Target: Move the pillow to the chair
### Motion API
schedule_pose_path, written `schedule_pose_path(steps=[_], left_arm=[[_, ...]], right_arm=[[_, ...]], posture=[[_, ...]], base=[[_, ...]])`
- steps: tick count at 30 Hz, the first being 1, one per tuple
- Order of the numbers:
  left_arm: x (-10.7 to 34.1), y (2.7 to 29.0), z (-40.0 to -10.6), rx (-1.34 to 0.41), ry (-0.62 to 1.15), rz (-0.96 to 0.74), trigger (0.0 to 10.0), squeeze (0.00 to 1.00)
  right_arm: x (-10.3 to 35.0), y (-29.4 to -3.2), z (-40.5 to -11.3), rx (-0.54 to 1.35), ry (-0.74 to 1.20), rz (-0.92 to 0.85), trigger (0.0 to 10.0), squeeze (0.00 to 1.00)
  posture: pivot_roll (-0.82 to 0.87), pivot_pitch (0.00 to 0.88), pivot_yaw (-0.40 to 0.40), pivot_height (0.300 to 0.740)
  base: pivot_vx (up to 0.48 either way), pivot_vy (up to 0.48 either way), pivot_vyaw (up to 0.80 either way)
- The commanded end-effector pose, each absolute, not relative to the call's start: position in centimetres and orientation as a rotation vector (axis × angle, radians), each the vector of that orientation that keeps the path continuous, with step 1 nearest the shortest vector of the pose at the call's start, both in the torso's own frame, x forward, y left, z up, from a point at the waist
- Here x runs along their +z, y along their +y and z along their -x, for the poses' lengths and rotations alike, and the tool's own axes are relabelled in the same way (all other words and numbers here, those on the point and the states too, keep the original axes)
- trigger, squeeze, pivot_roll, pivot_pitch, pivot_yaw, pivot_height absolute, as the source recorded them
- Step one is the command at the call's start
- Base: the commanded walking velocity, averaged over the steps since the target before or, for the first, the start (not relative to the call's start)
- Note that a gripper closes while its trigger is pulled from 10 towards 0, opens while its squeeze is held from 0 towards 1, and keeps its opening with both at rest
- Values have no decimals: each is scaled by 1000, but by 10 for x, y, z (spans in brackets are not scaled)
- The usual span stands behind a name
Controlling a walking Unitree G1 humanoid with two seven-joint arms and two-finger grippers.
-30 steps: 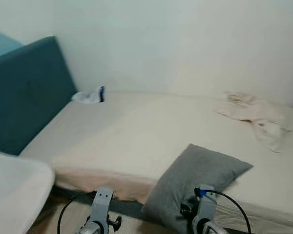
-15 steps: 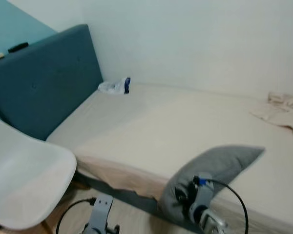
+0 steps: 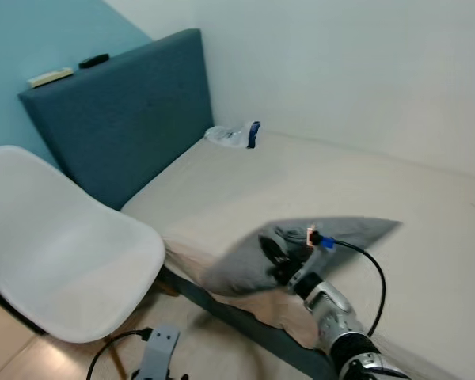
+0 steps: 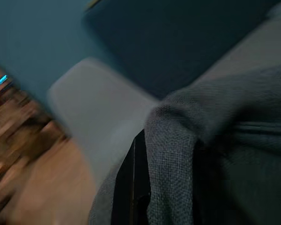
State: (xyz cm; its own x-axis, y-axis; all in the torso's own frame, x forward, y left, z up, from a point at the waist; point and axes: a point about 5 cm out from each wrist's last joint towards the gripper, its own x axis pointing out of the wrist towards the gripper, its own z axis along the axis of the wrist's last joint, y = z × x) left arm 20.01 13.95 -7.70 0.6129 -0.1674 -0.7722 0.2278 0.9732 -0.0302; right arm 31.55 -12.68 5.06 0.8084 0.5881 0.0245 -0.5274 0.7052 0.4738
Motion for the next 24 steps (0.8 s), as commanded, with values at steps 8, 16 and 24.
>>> schedule_pose_path(steps=[8,16,24], left_arm=[[-81,143,-193,-221,919,-104,10000,0],[-80,142,-195,-229,917,-96,10000,0],[-82,142,-192,-234,933,-110,10000,0]], right_arm=[[45,-95,-297,918,180,-448,10000,0],[18,-99,-282,893,365,-336,10000,0],[-20,-129,-263,642,604,-177,10000,0]], posture=[[-84,0,50,740],[-85,0,51,740],[-85,0,51,740]], base=[[0,0,769],[0,0,769],[0,0,769]])
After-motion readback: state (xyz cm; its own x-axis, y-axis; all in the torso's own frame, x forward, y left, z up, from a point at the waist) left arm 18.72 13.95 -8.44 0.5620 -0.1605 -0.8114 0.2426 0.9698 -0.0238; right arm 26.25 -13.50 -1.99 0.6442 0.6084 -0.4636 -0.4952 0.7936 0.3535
